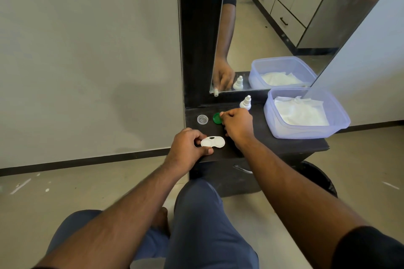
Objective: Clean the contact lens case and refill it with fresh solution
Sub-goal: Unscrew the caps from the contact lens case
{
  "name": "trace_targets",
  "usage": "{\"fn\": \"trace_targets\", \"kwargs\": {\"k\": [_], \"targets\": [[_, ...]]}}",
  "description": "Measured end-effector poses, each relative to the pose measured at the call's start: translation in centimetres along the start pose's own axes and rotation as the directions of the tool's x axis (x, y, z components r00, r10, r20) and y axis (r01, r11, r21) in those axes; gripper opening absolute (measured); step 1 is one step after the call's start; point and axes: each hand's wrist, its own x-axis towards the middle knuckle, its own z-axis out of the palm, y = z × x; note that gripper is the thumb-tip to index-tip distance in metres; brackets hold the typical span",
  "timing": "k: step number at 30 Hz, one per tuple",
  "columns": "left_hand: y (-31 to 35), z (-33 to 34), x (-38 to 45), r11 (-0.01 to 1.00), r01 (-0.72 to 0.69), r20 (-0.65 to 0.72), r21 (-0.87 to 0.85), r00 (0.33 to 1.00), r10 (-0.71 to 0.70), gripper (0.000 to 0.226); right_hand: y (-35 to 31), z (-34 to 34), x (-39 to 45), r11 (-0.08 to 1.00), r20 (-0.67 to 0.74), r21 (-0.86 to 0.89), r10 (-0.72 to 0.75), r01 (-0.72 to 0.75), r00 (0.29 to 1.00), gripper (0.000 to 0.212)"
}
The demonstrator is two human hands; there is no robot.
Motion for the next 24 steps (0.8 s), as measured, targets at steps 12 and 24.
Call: {"fn": "trace_targets", "kwargs": {"k": [12, 24], "targets": [[0.0, 0.0, 0.0, 1.000, -0.009, -0.007, 0.007, 1.000, 0.009, 0.032, 0.6, -1.3, -2.1, 0.998, -0.007, 0.029, -0.061, 0.061, 0.998, 0.020], [2.1, 1.4, -1.8, 0.994, -0.105, -0.034, 0.039, 0.994, 0.106, 0.037, 4.7, -6.1, -7.8, 0.960, 0.244, 0.238, -0.203, 0.145, 0.948, 0.050]]}}
